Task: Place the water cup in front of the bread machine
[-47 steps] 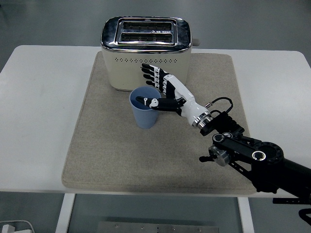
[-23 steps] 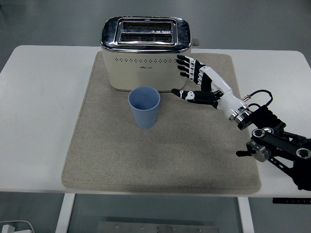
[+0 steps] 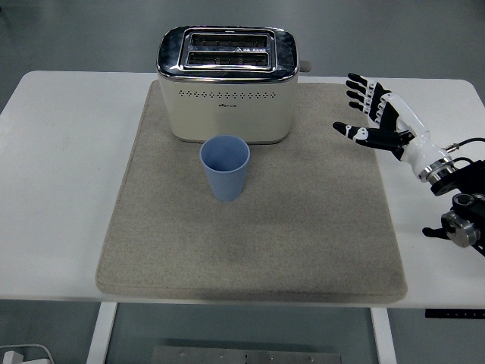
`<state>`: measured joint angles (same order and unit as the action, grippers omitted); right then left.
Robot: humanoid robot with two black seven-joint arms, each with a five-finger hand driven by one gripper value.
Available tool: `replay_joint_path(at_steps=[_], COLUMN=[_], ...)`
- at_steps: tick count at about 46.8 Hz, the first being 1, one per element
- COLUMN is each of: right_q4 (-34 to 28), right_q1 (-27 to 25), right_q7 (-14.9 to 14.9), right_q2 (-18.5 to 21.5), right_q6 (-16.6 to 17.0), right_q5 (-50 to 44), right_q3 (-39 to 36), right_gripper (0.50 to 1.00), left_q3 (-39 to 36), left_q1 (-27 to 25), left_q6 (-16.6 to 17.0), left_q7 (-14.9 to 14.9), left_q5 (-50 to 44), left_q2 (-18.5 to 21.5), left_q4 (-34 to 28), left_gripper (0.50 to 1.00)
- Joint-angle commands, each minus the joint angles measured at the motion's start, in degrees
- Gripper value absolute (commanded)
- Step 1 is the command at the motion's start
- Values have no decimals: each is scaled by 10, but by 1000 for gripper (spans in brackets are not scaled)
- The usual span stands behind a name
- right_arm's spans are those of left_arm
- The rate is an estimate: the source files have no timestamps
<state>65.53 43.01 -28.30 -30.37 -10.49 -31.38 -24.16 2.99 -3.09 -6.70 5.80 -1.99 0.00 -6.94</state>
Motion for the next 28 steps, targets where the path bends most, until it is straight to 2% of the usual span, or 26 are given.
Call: replay_joint_path(at_steps=[1, 7, 14, 22, 28], right_q4=[-26, -68, -115, -194, -247], right_q1=[0, -5, 2, 38, 65], right_q7=[0, 3, 6, 6, 11], right_q2=[7, 24, 33, 43, 65], right_q6=[-1, -1, 5, 7, 28], right_q5=[1, 8, 75, 148, 168], right_q3=[-14, -44, -57, -57, -55], right_gripper=[919, 919, 919, 919, 919], left_q3=[0, 0, 0, 0, 0], left_q1=[0, 0, 0, 0, 0], left_q6=[0, 0, -1, 0, 0], left_q7=[0, 0, 0, 0, 0], left_q5=[0, 0, 0, 1, 0], left_q2=[0, 0, 0, 0, 0], left_q4=[0, 0, 0, 0, 0], left_gripper=[1000, 1000, 1000, 1000, 1000])
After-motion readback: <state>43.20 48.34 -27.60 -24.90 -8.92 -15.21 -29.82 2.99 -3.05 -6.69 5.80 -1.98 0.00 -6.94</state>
